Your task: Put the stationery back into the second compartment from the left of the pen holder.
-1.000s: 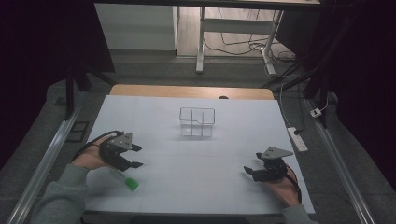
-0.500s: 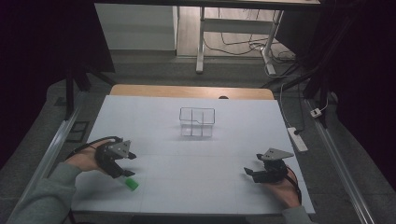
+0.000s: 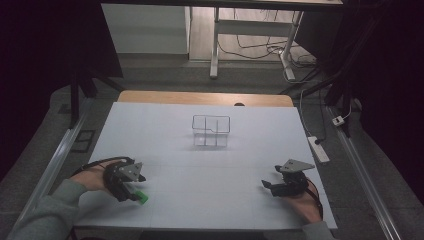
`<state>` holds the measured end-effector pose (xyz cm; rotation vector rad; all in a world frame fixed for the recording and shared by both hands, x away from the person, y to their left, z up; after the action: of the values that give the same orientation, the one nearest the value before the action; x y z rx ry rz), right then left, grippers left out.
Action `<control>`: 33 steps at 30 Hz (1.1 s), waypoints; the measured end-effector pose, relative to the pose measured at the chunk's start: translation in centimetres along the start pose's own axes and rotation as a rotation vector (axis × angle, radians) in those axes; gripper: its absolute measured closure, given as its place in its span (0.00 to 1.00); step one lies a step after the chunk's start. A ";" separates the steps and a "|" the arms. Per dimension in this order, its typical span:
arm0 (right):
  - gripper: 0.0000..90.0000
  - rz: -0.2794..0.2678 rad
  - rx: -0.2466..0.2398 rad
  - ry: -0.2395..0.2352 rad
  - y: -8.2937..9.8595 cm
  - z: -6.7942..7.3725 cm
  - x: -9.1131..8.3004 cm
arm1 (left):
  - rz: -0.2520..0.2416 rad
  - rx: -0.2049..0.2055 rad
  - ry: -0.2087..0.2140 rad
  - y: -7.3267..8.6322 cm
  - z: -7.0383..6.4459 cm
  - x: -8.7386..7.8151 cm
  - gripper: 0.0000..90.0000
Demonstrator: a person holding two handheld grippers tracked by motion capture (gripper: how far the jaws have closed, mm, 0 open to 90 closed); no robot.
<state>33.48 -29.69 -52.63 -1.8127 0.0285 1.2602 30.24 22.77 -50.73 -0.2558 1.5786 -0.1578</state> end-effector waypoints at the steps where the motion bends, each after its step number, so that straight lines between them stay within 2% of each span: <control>1: 0.23 0.001 0.000 0.000 0.0 0.0 0.0 | 0.004 0.005 0.005 0.0 0.0 0.2 0.40; 6: 0.24 0.001 -0.002 -0.002 0.0 0.1 0.0 | 0.048 0.046 0.015 -0.1 -0.2 0.9 0.41; 10: 0.24 0.003 0.001 -0.004 0.0 0.1 0.1 | 0.060 0.073 0.006 -0.1 -0.3 1.3 0.42; 14: 0.24 0.004 0.001 -0.004 0.0 0.1 0.1 | 0.094 0.106 -0.006 -0.1 -0.4 1.8 0.45; 21: 0.24 0.007 0.001 -0.002 0.1 0.1 0.1 | 0.073 0.155 0.006 0.1 -0.4 1.8 0.53; 24: 0.24 0.009 0.001 -0.002 0.1 0.1 0.1 | 0.065 0.182 0.009 0.1 -0.3 1.8 0.60; 28: 0.24 0.007 0.000 -0.001 0.1 0.1 0.1 | 0.054 0.195 0.009 0.2 -0.2 1.7 0.73; 33: 0.24 0.008 -0.003 -0.001 0.1 0.1 0.1 | 0.053 0.217 -0.002 0.2 -0.3 1.7 0.74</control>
<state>33.42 -29.64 -52.73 -1.8164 0.0329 1.2673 29.88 22.49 -52.44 -0.0443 1.5508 -0.2853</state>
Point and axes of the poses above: each handheld gripper's, and its own axes: x roughly forward along the jaws, y roughly out of its underside, z roughly to its left, the point moved 1 cm from there along x, roughly forward along the jaws, and after that the axes turned 8 degrees about z, right-handed, at the moved point
